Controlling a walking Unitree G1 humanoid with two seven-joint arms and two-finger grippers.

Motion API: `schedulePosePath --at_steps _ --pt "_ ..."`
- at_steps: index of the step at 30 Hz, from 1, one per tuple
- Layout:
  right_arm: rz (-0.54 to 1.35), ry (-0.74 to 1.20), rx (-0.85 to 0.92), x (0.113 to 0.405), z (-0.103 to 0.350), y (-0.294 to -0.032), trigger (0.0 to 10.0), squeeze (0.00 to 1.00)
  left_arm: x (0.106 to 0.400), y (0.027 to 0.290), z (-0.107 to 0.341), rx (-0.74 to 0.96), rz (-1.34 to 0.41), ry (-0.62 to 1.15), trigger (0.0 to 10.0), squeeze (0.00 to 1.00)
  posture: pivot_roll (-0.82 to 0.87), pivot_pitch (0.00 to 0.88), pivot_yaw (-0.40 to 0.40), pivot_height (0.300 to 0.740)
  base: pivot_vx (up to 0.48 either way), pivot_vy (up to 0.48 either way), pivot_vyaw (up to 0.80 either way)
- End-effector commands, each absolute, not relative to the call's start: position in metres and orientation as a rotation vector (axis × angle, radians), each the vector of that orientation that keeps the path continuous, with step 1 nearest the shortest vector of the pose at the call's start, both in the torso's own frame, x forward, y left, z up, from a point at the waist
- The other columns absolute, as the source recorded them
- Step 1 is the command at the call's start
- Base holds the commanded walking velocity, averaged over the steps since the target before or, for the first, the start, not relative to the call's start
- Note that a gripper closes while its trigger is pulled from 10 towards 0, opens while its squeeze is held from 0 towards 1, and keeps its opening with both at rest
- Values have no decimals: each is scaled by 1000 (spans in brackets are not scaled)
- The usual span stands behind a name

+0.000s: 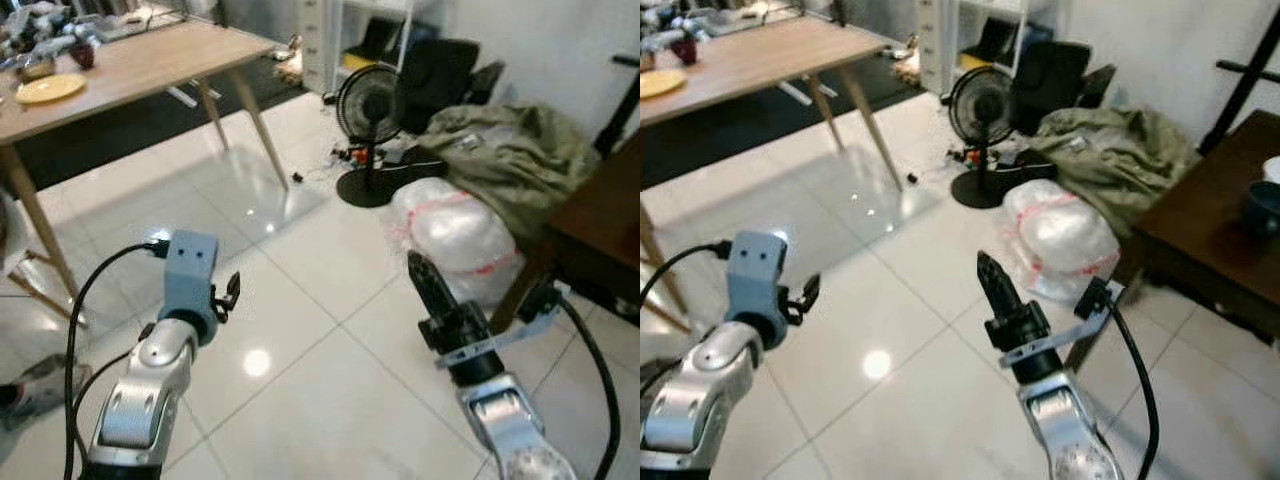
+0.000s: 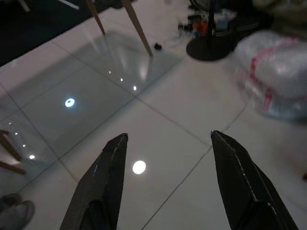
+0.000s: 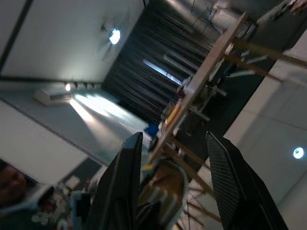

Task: Setting the table

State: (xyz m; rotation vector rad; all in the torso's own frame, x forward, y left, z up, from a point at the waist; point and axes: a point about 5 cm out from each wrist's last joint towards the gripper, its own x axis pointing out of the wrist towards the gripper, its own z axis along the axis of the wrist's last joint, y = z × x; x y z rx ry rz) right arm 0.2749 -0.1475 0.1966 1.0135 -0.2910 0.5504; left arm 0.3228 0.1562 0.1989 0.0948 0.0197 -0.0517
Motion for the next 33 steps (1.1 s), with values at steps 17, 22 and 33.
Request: schedulePosePath --at_steps 17,22,33 --pt "546 -253 992 282 191 -143 10000 0 330 177 195 130 86 23 10000 0 119 85 90 740 0 0 766" --pt "414 -174 800 295 178 -145 10000 0 334 176 195 143 95 13 10000 0 118 75 86 740 206 0 238" --pt "-66 -242 343 312 177 -206 10000 0 330 152 176 145 -289 93 10000 0 106 65 92 740 458 0 0"
